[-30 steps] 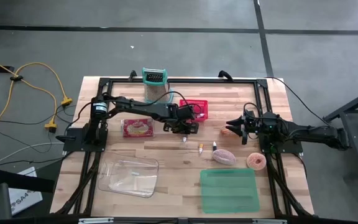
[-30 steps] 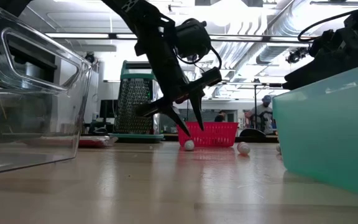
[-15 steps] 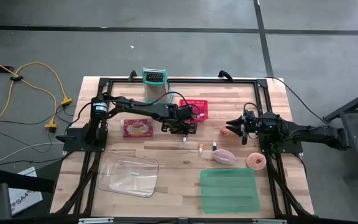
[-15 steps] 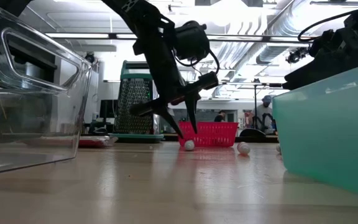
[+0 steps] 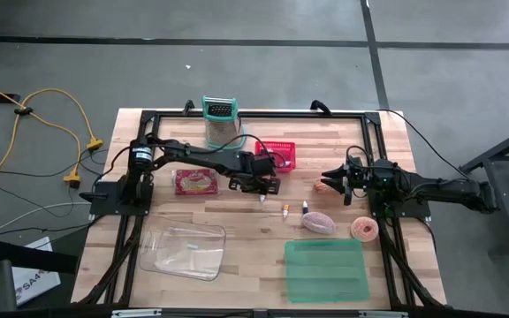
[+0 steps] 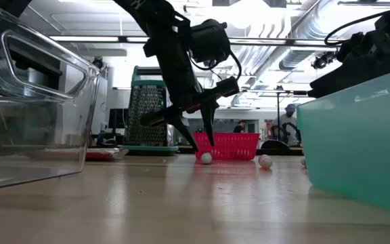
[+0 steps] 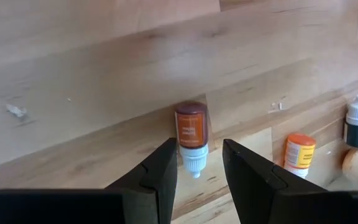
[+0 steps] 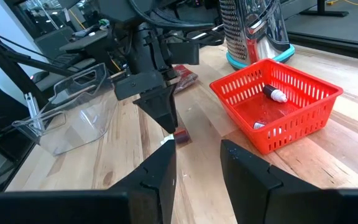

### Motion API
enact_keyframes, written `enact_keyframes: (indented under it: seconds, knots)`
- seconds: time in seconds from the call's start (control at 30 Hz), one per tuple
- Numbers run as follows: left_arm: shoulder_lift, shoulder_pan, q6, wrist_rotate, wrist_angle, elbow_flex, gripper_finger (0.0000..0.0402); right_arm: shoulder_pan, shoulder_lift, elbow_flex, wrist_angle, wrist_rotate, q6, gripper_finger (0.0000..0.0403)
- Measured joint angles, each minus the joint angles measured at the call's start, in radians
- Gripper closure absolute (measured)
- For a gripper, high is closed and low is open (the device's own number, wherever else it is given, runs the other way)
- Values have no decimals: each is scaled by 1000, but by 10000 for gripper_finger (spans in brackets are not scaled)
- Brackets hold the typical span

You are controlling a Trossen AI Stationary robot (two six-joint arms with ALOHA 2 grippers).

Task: Pick & Place Food Item
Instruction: Put the food coloring into the red bin

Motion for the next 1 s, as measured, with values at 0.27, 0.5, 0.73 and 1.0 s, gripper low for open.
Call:
enact_keyframes:
  seconds: [0.27,0.5,0.73,1.0]
  knots:
    - [45,2,32,1,32,0,277,0,0,0,0,0,0,289]
    - [60,2,40,10,46,2,277,0,0,0,-2,0,0,289]
    - [62,2,39,11,45,2,277,0,0,0,-3,0,0,289]
    - [64,2,51,12,38,2,277,0,0,0,-3,0,0,289]
